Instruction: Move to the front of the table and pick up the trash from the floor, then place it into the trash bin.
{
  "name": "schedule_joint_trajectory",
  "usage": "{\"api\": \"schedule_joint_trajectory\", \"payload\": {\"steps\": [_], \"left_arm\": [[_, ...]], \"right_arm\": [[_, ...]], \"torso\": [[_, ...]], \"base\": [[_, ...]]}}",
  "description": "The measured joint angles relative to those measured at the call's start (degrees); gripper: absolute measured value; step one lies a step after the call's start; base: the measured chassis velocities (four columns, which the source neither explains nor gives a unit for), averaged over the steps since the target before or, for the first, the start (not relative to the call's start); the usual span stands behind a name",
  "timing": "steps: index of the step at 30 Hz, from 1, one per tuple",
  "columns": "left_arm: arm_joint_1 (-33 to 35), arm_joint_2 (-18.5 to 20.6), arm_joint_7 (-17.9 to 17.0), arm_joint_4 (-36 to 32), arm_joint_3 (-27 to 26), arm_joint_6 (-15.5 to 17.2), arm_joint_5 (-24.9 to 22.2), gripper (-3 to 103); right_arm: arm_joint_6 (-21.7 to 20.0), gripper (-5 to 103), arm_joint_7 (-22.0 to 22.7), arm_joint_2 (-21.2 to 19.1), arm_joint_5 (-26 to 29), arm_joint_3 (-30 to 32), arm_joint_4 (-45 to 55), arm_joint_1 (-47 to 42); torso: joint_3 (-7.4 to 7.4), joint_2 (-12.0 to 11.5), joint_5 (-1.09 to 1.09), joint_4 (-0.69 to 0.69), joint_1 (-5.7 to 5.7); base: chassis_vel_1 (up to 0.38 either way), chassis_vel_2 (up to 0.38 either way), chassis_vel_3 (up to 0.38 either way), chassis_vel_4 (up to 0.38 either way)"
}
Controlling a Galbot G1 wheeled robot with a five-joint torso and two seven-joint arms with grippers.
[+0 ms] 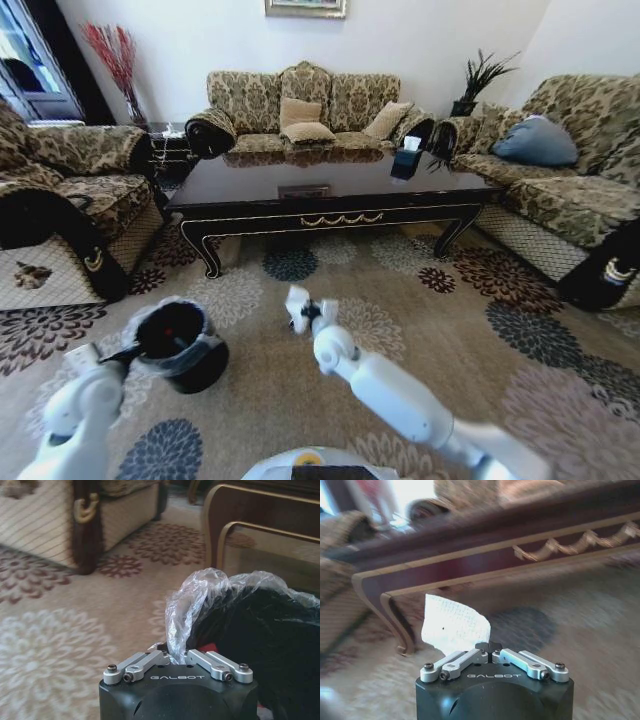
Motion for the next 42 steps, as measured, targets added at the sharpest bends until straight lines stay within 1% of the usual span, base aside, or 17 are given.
{"api": "schedule_joint_trajectory", "payload": {"steps": [3, 6, 9, 10, 14, 20, 22, 26, 28, 30, 32, 33, 35, 36, 38, 40, 42], "left_arm": [[-2.15, -0.63, -0.19, -0.11, 3.51, 0.21, 1.75, 4], [-2.96, -0.59, 0.02, 0.16, 4.97, 0.21, 2.5, 4], [-4.39, -0.02, 0.31, 0.95, 6.82, 0.23, 3.12, 4], [-4.39, -0.02, 0.31, 0.95, 6.82, 0.23, 3.12, 4], [-7.23, 0.8, 0.37, 2.4, 8.17, 0.22, 3.12, 4], [-9.4, 1.22, 0.49, 3.24, 8.65, 0.34, 1.95, 4], [-9.99, 1.35, 0.23, 3.07, 8.6, 0.72, 0.15, 4], [-10.28, 1.83, 0.13, 1.96, 7.55, 1.13, -1.78, 4], [-9.98, 2.44, -0.19, 0.85, 6.21, 1.37, -3.69, 4], [-9.45, 2.93, -0.4, 0.07, 5.4, 1.4, -5.09, 4], [-9.18, 3.1, -0.42, -0.19, 5.12, 1.41, -5.43, 4], [-8.9, 3.25, -0.42, -0.4, 4.88, 1.41, -5.67, 4], [-8.25, 3.48, -0.45, -0.81, 4.37, 1.44, -5.89, 4], [-7.96, 3.5, -0.46, -1.05, 4.17, 1.49, -5.92, 4], [-7.87, 3.49, -0.46, -1.13, 4.1, 1.51, -5.92, 4], [-7.63, 3.48, -0.46, -1.39, 3.91, 1.51, -5.93, 4], [-7.39, 3.47, -0.46, -1.51, 3.76, 1.52, -5.93, 4]], "right_arm": [[1.68, 0, -1.6, 0.58, 0.78, -4.41, 2.05, 4.92], [2.52, 0, -3.1, 1.27, 0.78, -6.66, 2.45, 7.32], [4.37, 0, -6.61, 3.58, 0.11, -10.68, 2.13, 12.53], [4.37, 0, -6.61, 3.58, 0.11, -10.68, 2.13, 12.53], [5.56, 0, -8.82, 6.71, -0.4, -14.98, -0.26, 18.99], [5.77, 0, -9.21, 8.8, -0.4, -17.89, -3.07, 22.27], [5.84, 0, -9.24, 9.89, -0.64, -19.07, -4.49, 22.76], [6.21, 0, -9.03, 11.4, -2.32, -20.82, -7.21, 21.96], [6.21, 0, -7.78, 12.07, -3.88, -21.91, -8.86, 20.58], [6.17, 0, -7.13, 12.22, -4.67, -22.43, -9.37, 19.67], [6.08, 0, -6.83, 12.22, -4.87, -22.61, -9.43, 19.43], [5.9, -2, -6.37, 12.2, -5.11, -22.85, -9.42, 19.22], [5.37, 9, -5.02, 12.04, -5.34, -23.53, -9.23, 18.86], [4.72, 14, -3.4, 11.98, -5.35, -24.05, -8.87, 18.61], [4.29, 14, -2.53, 11.96, -5.29, -24.28, -8.66, 18.48], [2.94, 24, -0.62, 11.72, -4.93, -24.91, -8.06, 18.05], [2.3, 36, -0.01, 11.34, -4.89, -25.36, -7.58, 17.77]], "torso": [[0.0, 0.0, 0.0, 0.03, 0.0], [0.0, 0.0, -0.01, 0.02, 0.0], [0.0, 0.0, -0.01, 0.03, -0.01], [0.0, 0.0, -0.01, 0.03, -0.01], [0.0, 0.01, -0.02, 0.05, 0.0], [0.0, 0.01, -0.02, 0.01, 0.0], [0.0, 0.01, -0.02, 0.02, 0.0], [-0.01, 0.01, -0.02, 0.01, -0.01], [-0.01, 0.01, -0.02, 0.03, -0.01], [-0.01, 0.01, -0.02, 0.03, -0.01], [-0.01, 0.01, -0.02, 0.03, -0.01], [-0.01, 0.01, -0.02, 0.03, -0.01], [-0.01, 0.01, -0.01, 0.02, -0.01], [-0.01, 0.01, -0.02, 0.02, -0.01], [-0.01, 0.01, -0.02, 0.03, -0.01], [-0.01, 0.01, -0.02, 0.03, -0.01], [-0.02, 0.02, -0.01, 0.02, -0.01]], "base": [[0.0, 0.0, 0.0, 0.0], [0.0, 0.0, 0.0, 0.0], [0.0, 0.0, 0.0, 0.0], [0.0, 0.0, 0.0, 0.0], [0.0, 0.0, 0.0, 0.0], [0.0, 0.0, 0.0, 0.0], [0.0, 0.0, 0.0, 0.0], [0.0, 0.0, 0.0, 0.0], [0.0, 0.0, 0.0, 0.0], [0.0, 0.0, 0.0, 0.0], [0.0, 0.0, 0.0, 0.0], [0.0, 0.0, 0.0, 0.0], [0.0, 0.0, 0.0, 0.0], [0.0, 0.0, 0.0, 0.0], [0.0, 0.0, 0.0, 0.0], [0.0, 0.0, 0.0, 0.0], [0.0, 0.0, 0.0, 0.0]]}}
